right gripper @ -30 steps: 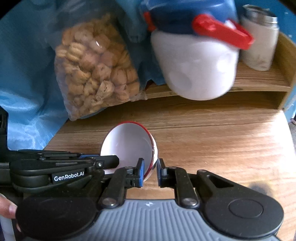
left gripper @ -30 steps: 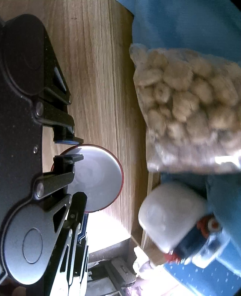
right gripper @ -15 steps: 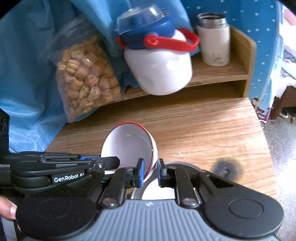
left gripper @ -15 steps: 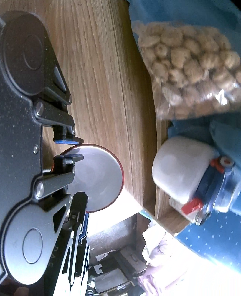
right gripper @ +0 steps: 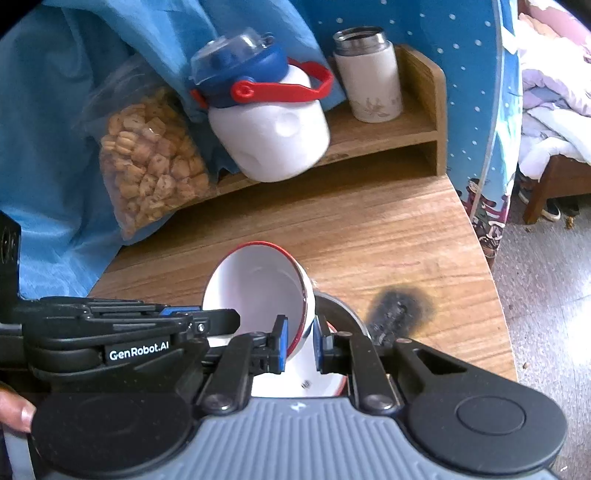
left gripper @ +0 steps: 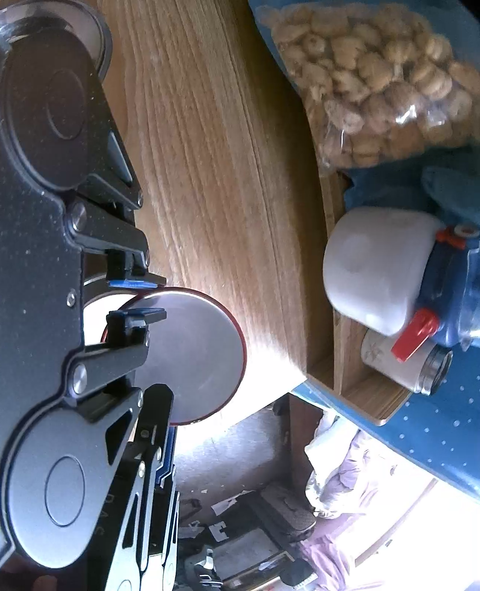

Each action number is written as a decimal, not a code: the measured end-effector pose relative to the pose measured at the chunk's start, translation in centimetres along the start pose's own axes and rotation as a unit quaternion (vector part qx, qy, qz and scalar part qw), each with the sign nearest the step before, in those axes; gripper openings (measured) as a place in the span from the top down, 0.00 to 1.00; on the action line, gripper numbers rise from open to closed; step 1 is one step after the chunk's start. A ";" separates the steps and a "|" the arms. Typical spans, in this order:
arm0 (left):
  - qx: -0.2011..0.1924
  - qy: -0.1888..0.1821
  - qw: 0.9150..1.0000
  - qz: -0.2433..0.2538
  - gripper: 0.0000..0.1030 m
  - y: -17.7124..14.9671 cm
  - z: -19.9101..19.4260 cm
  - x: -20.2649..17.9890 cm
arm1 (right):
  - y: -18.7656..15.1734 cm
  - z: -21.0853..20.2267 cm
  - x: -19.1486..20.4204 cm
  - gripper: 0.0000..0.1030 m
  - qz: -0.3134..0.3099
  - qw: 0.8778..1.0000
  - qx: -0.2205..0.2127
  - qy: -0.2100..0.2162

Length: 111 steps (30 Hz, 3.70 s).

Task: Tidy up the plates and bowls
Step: 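Lift the small white bowl with both grippers and carry it over the steel bowl, then lower the small white bowl into the nested bowls and open both grippers, then grip the rim of the steel bowl stack with both grippers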

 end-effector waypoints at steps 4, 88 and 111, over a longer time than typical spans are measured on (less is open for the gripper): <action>0.004 0.004 1.000 0.008 0.90 -0.3 0.0 -0.9 | -0.4 -0.5 -0.7 0.85 0.004 1.000 0.003 0.001; 0.016 0.144 0.988 -0.059 0.07 -0.8 -1.9 -0.8 | -1.3 -0.9 -1.6 0.04 -0.062 0.997 0.037 0.024; 0.070 0.215 0.973 -0.054 0.01 -4.4 -0.7 1.9 | -1.9 -0.2 -6.0 0.00 -0.005 0.995 0.042 -0.086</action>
Point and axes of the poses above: each gripper's, at about its wrist camera, not at the fingertips, and z roughly the way its jaws point, x to its left, y to its top, the point moved 3 cm from there along z, roughly the way its jaws point, and after that the axes turned 8 degrees about y, right-handed, at the moved point
